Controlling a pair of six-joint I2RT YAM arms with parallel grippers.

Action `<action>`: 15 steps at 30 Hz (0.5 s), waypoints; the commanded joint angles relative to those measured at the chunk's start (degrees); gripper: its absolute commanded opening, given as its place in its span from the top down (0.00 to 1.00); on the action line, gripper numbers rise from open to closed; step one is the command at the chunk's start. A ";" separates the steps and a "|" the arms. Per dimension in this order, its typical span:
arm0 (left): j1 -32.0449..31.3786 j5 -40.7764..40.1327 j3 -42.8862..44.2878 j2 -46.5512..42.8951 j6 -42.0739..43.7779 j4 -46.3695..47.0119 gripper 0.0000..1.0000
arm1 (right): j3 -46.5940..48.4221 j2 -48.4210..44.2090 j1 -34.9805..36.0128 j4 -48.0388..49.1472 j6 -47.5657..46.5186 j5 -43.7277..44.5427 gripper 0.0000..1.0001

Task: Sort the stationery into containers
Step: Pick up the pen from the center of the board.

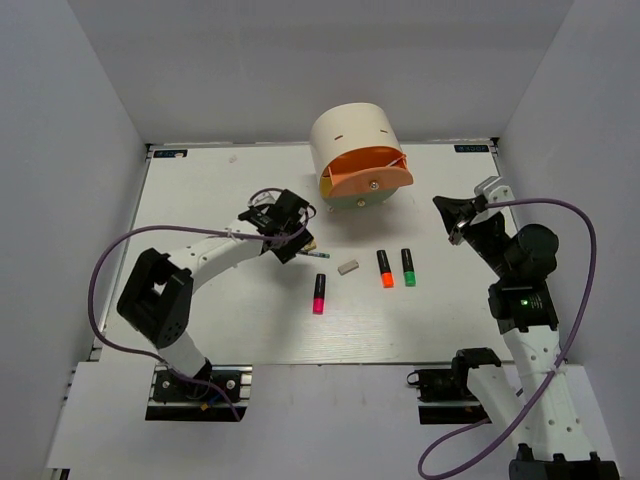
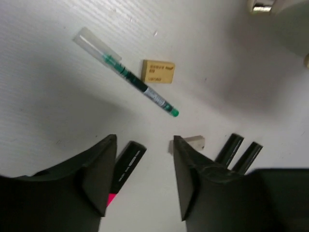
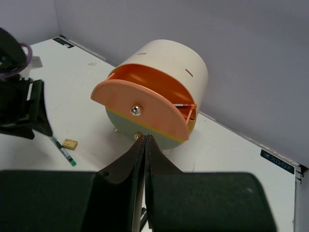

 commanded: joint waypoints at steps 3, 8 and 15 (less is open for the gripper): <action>2.97 -1.52 8.04 4.98 -6.97 -3.95 0.33 | -1.25 -2.53 -0.07 0.39 1.79 -1.32 0.94; 4.11 0.24 14.02 11.05 -9.96 -7.64 0.33 | -2.13 -5.34 -0.16 -0.22 1.88 0.26 0.94; 4.12 -1.15 12.19 11.85 -11.98 -9.66 0.42 | -2.84 -7.63 -0.07 0.13 2.67 0.88 0.94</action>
